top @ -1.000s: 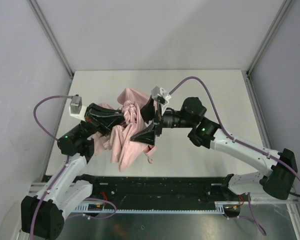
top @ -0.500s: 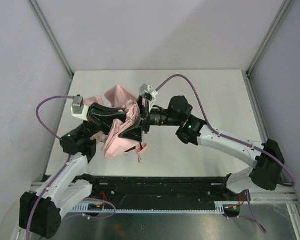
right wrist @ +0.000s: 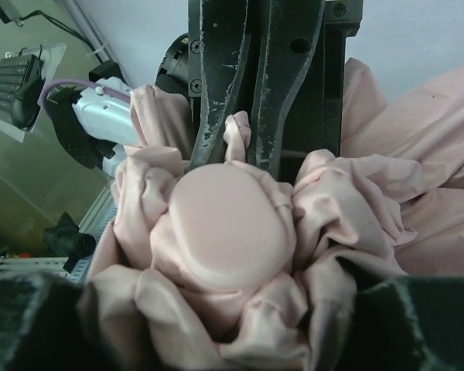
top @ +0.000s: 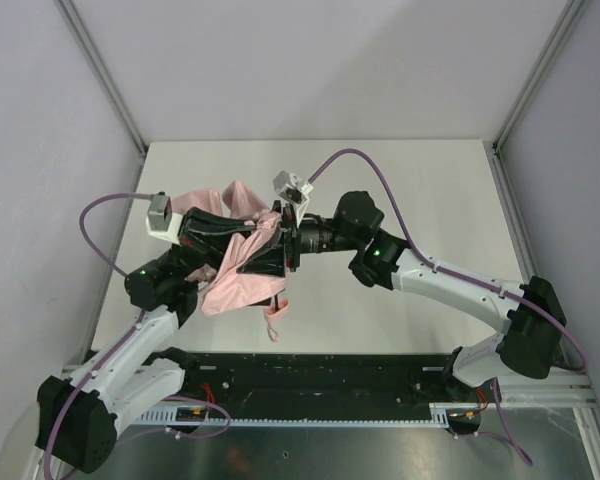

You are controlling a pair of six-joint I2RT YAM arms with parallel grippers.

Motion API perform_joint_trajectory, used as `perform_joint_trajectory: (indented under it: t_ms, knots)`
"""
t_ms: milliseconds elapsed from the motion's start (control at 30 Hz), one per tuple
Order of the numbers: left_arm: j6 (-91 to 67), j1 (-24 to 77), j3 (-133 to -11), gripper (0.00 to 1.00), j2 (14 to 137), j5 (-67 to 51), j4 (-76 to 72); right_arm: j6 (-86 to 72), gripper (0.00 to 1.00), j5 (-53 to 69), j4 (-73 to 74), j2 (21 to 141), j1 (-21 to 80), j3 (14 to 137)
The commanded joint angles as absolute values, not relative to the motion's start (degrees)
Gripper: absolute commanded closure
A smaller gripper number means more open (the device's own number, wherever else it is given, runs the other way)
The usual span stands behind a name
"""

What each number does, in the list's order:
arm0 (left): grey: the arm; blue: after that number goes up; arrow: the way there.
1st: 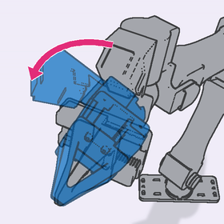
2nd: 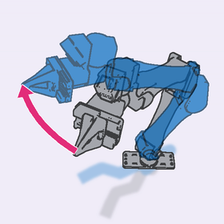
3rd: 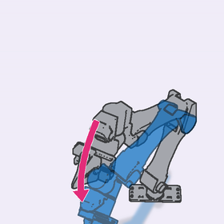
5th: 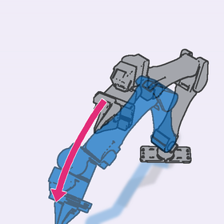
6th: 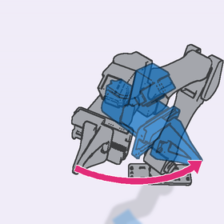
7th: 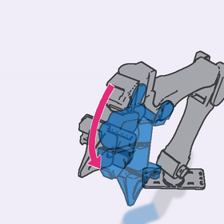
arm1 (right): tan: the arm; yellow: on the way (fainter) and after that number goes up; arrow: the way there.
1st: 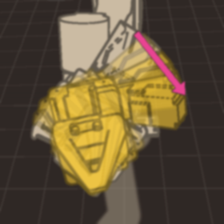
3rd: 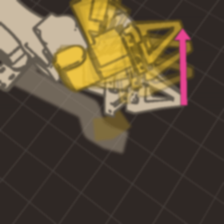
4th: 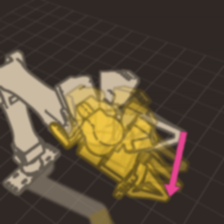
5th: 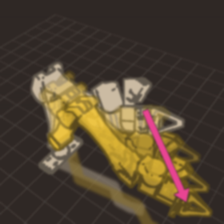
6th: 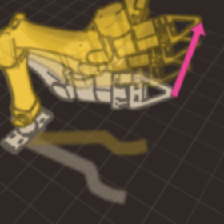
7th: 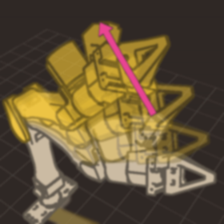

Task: Put away the umbrella

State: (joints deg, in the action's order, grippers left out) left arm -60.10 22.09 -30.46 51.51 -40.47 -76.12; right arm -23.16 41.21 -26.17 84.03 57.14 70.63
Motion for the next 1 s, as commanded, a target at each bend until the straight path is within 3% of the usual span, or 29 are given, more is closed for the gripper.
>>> perform_joint_trajectory:
  t_ms: [0,100,167,267,367,433,800,967]
  knots:
    - [-57.8,25.2,-31.2,1.0,52.6,-41.6,-95.8,-26.4,0.95,42.3,-29.6,85.1,59.5,73.5]
    - [-58.0,25.3,-31.3,0.99,53.1,-41.4,-95.8,-27.1,0.99,42.5,-28.5,83.4,59.4,72.4]
    - [-58.5,25.4,-31.2,0.91,53.4,-41.0,-95.8,-28.3,1.0,41.7,-28.4,81.2,58.9,70.2]
    - [-59.0,25.2,-30.9,0.58,53.8,-39.9,-95.4,-30.5,1.0,40.9,-27.0,77.4,57.2,66.4]
    - [-60.6,23.8,-31.7,0.16,54.5,-40.1,-93.7,-30.5,1.0,40.5,-22.7,73.0,56.0,62.7]
    - [-61.3,22.7,-32.7,0.05,55.2,-41.4,-92.2,-30.5,1.0,39.9,-20.3,69.8,55.0,59.9]
    - [-54.4,17.1,-35.9,0.01,53.1,-41.7,-67.6,-28.3,1.0,34.6,-3.6,52.2,41.5,53.1]
    - [-48.9,14.5,-39.8,0.02,49.1,-37.3,-48.7,-16.1,1.0,14.2,17.2,50.4,31.9,58.8]
